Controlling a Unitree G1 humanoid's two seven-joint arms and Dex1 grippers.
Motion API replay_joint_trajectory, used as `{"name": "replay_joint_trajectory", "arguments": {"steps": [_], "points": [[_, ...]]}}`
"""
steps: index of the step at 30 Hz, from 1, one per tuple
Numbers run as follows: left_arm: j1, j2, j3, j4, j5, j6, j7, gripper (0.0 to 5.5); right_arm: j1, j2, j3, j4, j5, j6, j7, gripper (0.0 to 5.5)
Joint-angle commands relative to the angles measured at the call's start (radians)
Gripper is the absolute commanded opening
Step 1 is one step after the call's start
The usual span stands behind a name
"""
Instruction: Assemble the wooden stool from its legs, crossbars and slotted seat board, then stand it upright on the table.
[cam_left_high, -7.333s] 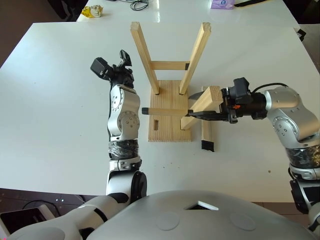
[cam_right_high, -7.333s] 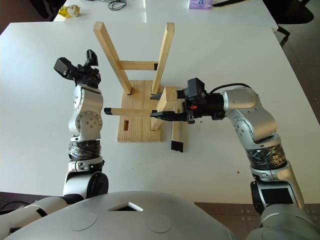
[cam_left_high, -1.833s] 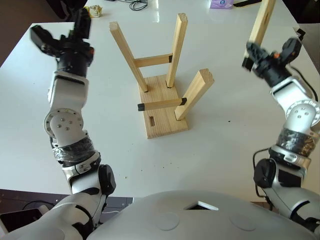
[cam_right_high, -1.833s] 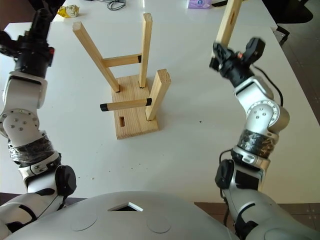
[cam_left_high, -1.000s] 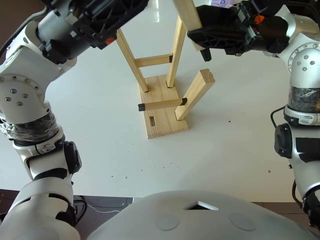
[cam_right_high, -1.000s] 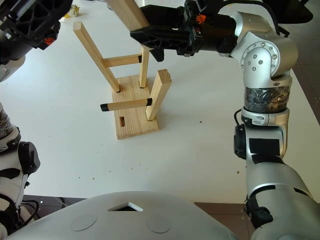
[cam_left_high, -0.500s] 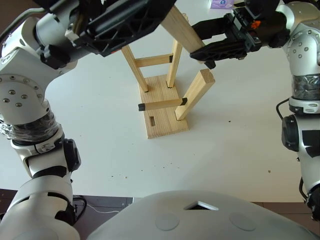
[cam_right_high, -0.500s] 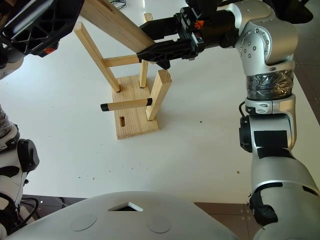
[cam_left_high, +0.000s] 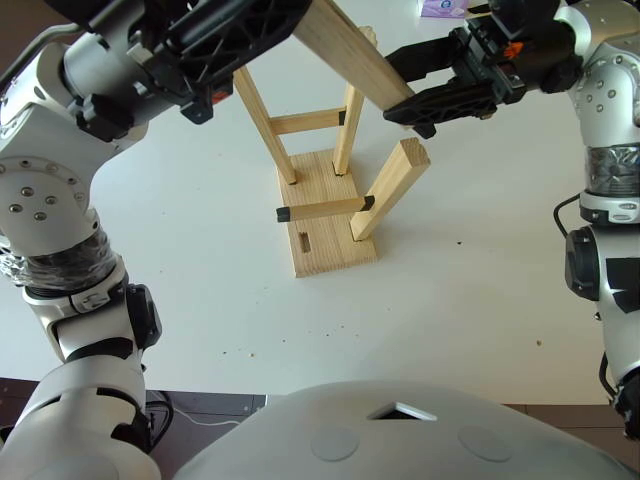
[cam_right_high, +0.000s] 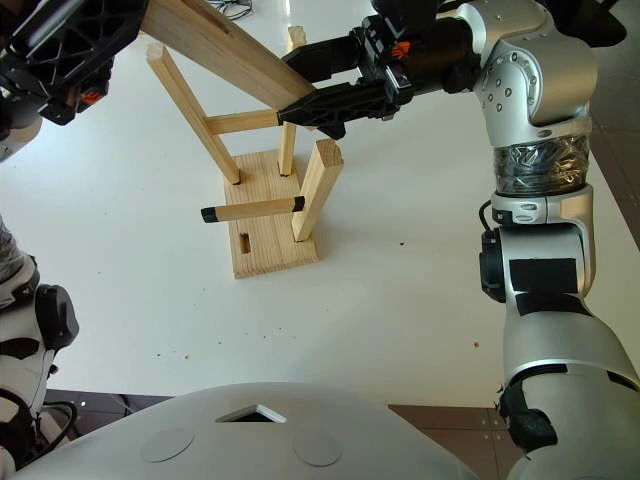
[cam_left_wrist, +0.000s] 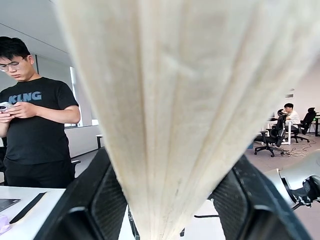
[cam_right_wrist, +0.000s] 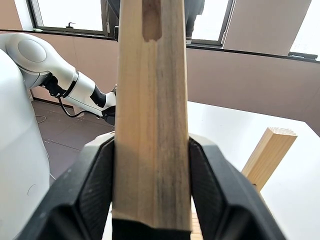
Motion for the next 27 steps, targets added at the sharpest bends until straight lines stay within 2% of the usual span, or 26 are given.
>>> {"name": "replay_joint_trajectory", "arguments": {"steps": [1, 8, 14, 18, 19, 27], "points": [[0.011, 0.003, 0.002, 0.01, 0.03, -0.018, -0.038, 2.2, -0.007, -0.022, -0.016, 0.0, 0.002, 0.017, 0.003, 2.04], [-0.01, -0.005, 0.015, 0.007, 0.041, -0.051, -0.056, 2.1, -0.016, -0.014, -0.061, -0.008, 0.098, 0.246, -0.074, 2.04], [0.002, -0.015, 0.022, -0.008, 0.018, -0.047, -0.037, 2.1, 0.002, -0.018, -0.059, -0.03, 0.095, 0.266, -0.08, 2.04], [0.013, -0.025, 0.026, -0.012, 0.013, -0.049, -0.027, 2.1, 0.003, -0.002, -0.058, -0.013, 0.061, 0.204, -0.098, 2.04], [0.018, -0.024, 0.026, -0.01, 0.018, -0.049, -0.028, 2.1, 0.003, 0.006, -0.064, -0.005, 0.055, 0.173, -0.097, 2.32], [0.044, -0.013, 0.026, 0.037, 0.086, -0.07, -0.053, 2.09, 0.017, -0.007, -0.048, -0.003, 0.034, 0.091, -0.066, 3.41]]}}
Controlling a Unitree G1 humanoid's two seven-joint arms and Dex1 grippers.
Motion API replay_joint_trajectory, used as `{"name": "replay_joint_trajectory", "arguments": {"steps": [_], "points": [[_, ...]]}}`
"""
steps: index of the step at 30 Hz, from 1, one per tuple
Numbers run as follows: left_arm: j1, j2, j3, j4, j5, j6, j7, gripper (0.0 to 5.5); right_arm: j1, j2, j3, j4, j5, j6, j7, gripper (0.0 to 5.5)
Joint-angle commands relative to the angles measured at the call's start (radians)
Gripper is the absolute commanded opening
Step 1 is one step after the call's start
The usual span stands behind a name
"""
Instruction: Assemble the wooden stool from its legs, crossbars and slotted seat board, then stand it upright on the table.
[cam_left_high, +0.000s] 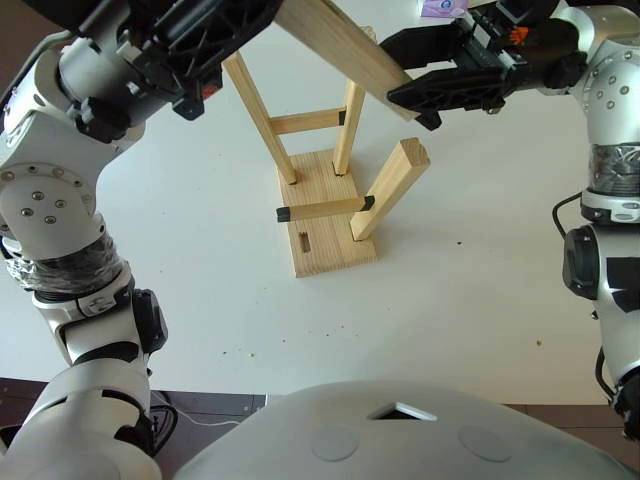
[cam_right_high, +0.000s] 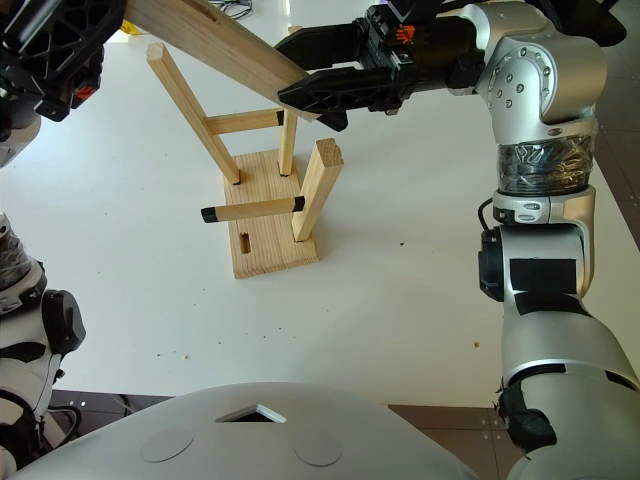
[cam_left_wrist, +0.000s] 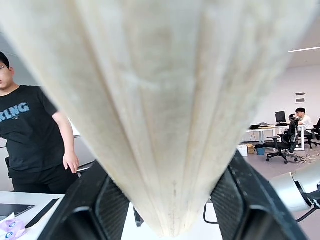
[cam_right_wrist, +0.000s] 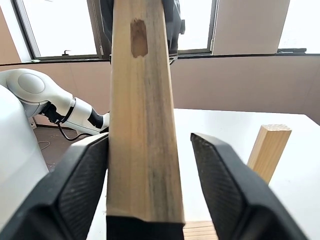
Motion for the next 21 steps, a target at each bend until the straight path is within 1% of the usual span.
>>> {"name": "replay_joint_trajectory", "arguments": {"steps": [1, 3, 4, 5, 7, 9, 13, 16, 17, 19, 21], "points": [[0.007, 0.02, 0.003, 0.026, 0.049, -0.016, -0.022, 2.09, 0.023, -0.02, 0.005, -0.01, -0.031, -0.051, 0.015, 3.6], [0.013, 0.033, 0.006, 0.037, 0.087, -0.031, -0.038, 2.09, 0.031, -0.023, 0.003, 0.001, -0.046, -0.078, 0.012, 3.85], [0.02, 0.047, 0.009, 0.044, 0.118, -0.043, -0.051, 2.09, 0.026, -0.02, -0.008, 0.018, -0.054, -0.095, -0.001, 4.04], [0.027, 0.065, 0.015, 0.056, 0.15, -0.057, -0.07, 2.09, 0.019, -0.016, -0.026, 0.034, -0.06, -0.11, -0.027, 4.1], [0.066, 0.133, 0.046, 0.09, 0.228, -0.088, -0.119, 2.09, -0.014, -0.011, -0.077, 0.094, -0.077, -0.158, -0.093, 4.42], [0.087, 0.189, 0.067, 0.128, 0.273, -0.099, -0.169, 2.08, 0.001, -0.037, -0.121, 0.092, -0.092, -0.208, -0.128, 4.45], [0.159, 0.294, 0.112, 0.157, 0.295, -0.057, -0.248, 2.08, 0.115, -0.071, -0.248, 0.012, -0.063, -0.234, -0.231, 4.45], [0.211, 0.332, 0.089, 0.157, 0.304, -0.03, -0.316, 2.08, 0.216, -0.077, -0.339, -0.098, -0.025, -0.221, -0.32, 4.45], [0.264, 0.343, 0.071, 0.144, 0.328, -0.039, -0.353, 2.08, 0.254, -0.069, -0.364, -0.146, -0.012, -0.222, -0.358, 4.45], [0.368, 0.355, 0.022, 0.118, 0.407, -0.09, -0.416, 2.08, 0.336, -0.05, -0.414, -0.255, 0.028, -0.207, -0.433, 4.45], [0.417, 0.337, -0.006, 0.115, 0.463, -0.136, -0.426, 2.08, 0.401, -0.041, -0.441, -0.332, 0.055, -0.197, -0.488, 4.45]]}}
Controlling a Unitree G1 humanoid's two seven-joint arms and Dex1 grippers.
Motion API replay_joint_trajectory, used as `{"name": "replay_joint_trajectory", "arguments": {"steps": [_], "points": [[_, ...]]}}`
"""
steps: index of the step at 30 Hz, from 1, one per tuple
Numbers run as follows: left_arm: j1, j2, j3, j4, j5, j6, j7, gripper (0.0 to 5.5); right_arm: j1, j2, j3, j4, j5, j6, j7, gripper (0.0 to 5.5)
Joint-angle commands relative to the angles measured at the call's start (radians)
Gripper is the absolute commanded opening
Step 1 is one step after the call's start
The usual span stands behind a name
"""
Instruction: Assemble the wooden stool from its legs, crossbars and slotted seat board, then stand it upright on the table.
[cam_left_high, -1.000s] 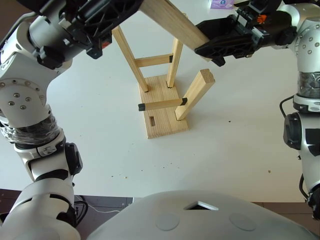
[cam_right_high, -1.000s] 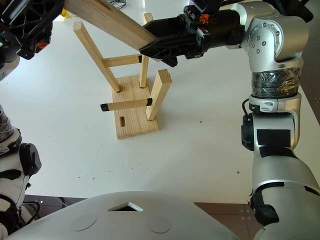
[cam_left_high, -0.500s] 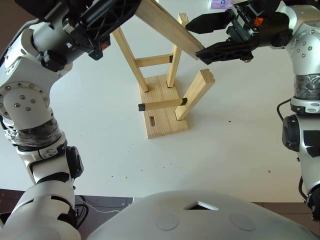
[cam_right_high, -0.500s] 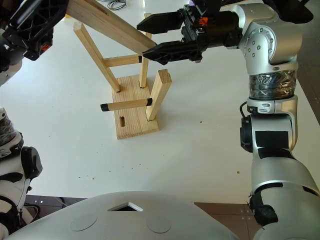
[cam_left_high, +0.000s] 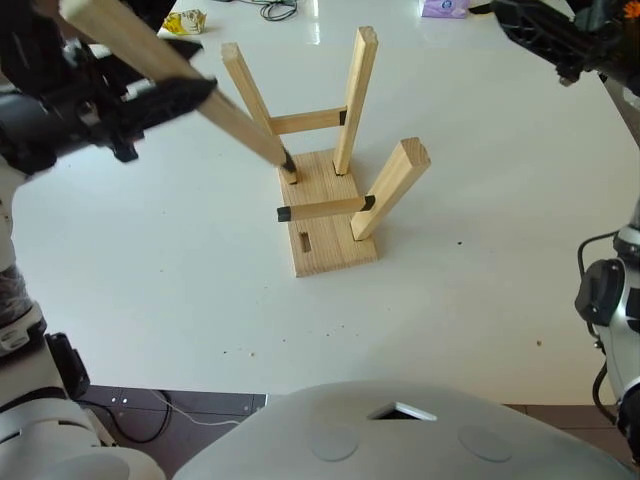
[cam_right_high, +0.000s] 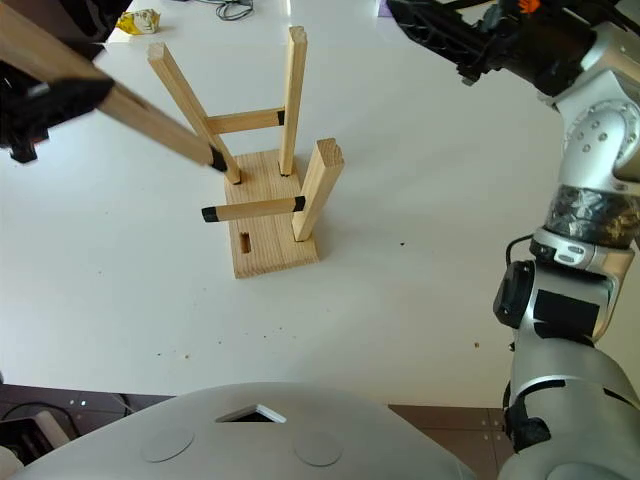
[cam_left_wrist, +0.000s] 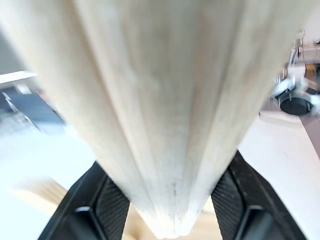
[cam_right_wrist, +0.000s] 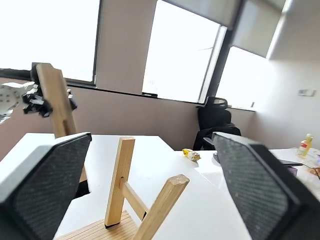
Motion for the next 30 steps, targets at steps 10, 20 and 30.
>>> {"name": "replay_joint_trajectory", "arguments": {"steps": [10, 20, 30], "points": [[0.21, -0.114, -0.05, -0.085, 0.13, -0.149, 0.018, 2.08, 0.023, -0.006, -0.01, -0.062, 0.081, 0.037, -0.111, 4.45], [0.293, -0.136, -0.072, -0.192, 0.111, -0.134, 0.046, 2.08, -0.003, -0.007, 0.017, -0.027, 0.079, 0.031, -0.106, 4.45], [0.362, -0.222, -0.171, -0.187, 0.186, -0.221, 0.097, 2.08, -0.052, 0.002, 0.053, 0.031, 0.066, 0.016, -0.083, 4.45]]}}
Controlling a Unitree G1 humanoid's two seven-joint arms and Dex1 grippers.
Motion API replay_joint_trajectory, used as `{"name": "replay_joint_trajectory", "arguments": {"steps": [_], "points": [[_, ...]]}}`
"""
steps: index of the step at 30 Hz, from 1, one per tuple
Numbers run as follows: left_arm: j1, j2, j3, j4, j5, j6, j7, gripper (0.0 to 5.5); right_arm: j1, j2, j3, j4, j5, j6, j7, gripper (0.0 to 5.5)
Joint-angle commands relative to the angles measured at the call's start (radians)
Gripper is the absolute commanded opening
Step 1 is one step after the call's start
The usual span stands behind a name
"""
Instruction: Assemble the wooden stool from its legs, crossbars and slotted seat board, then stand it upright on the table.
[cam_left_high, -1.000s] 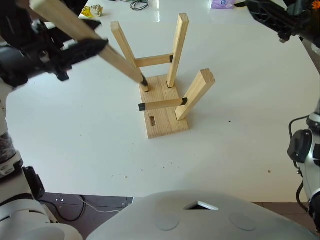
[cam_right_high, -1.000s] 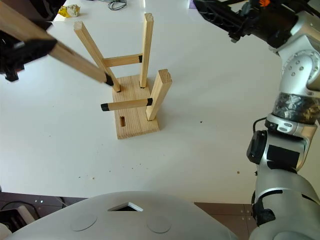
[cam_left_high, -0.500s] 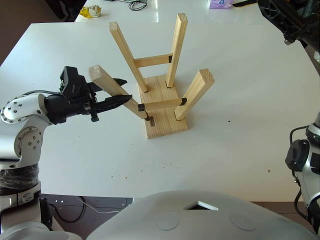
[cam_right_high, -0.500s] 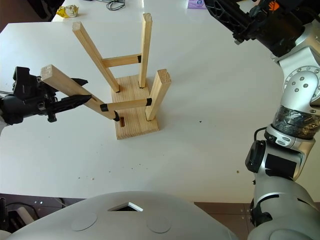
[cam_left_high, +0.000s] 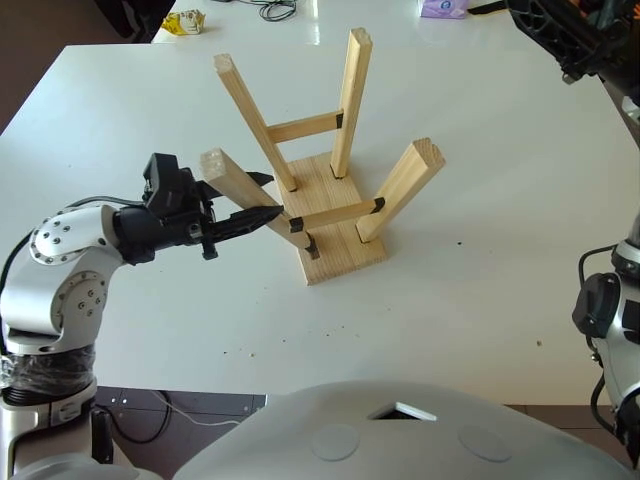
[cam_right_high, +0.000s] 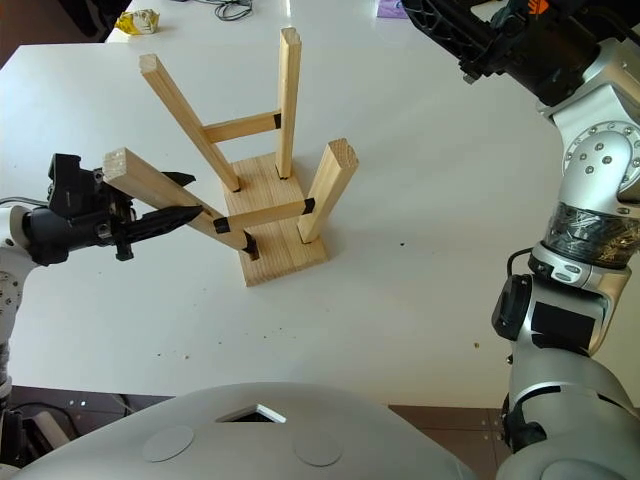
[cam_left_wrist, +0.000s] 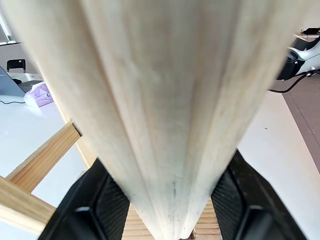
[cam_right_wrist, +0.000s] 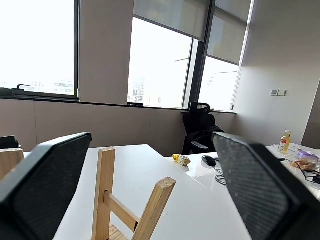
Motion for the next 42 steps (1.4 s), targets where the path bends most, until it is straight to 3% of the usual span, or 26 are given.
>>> {"name": "replay_joint_trajectory", "arguments": {"steps": [1, 11, 20, 27, 42], "points": [[0.094, -0.019, -0.053, -0.024, 0.061, -0.007, 0.022, 2.08, -0.04, 0.001, 0.016, 0.023, -0.001, -0.01, 0.014, 4.45], [0.262, 0.006, -0.042, -0.146, 0.145, -0.092, 0.1, 2.07, 0.0, 0.011, 0.006, -0.024, 0.01, -0.007, -0.008, 4.45], [0.302, -0.041, -0.02, -0.313, 0.079, -0.042, 0.284, 2.06, 0.042, 0.018, -0.014, -0.087, 0.036, 0.013, -0.049, 4.45], [0.364, -0.032, 0.003, -0.368, 0.05, -0.016, 0.318, 2.06, 0.126, 0.029, -0.05, -0.175, 0.075, 0.022, -0.119, 4.45], [0.226, 0.065, -0.048, -0.317, 0.147, 0.0, 0.297, 2.05, 0.261, 0.084, -0.096, -0.322, 0.149, 0.001, -0.268, 4.45]]}}
